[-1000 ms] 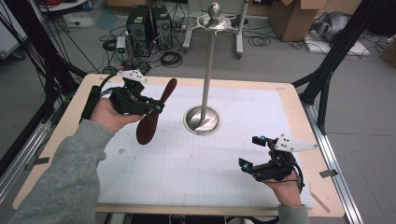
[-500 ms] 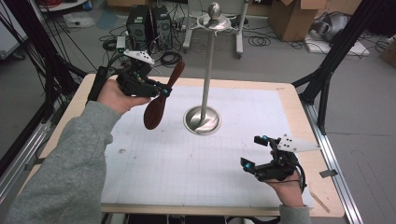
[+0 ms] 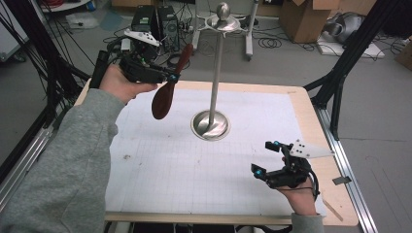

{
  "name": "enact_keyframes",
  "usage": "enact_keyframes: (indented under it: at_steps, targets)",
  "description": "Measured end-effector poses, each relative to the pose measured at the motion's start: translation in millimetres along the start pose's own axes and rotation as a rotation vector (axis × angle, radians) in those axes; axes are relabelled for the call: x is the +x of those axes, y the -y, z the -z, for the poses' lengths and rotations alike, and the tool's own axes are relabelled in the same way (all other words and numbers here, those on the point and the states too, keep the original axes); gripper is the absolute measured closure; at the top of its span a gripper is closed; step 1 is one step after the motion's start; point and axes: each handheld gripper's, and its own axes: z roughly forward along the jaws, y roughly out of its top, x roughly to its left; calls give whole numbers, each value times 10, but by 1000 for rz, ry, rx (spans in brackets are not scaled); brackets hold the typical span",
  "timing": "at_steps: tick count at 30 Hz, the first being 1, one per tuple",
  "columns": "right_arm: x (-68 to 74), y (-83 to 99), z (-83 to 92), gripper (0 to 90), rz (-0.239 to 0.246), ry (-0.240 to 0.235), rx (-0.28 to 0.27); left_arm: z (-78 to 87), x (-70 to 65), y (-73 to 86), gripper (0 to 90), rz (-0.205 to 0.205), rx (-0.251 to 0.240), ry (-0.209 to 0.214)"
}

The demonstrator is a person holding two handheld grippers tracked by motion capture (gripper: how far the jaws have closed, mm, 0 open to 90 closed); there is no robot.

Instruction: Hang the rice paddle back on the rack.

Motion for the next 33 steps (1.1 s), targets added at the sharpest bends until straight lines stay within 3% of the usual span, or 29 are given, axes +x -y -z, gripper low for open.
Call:
enact_keyframes:
  at_steps: [7, 22, 33]
  targets:
    - [3, -1, -5, 4, -1, 0, 2, 64, 14, -152, 778, 1, -41, 1]
    - [-5, 7, 6, 4, -3, 1, 3, 85, 9, -298, 778, 6, -96, 6]
    - [-15, 11, 31, 4, -9, 6, -2, -2, -13, -351, 778, 0, -95, 6]
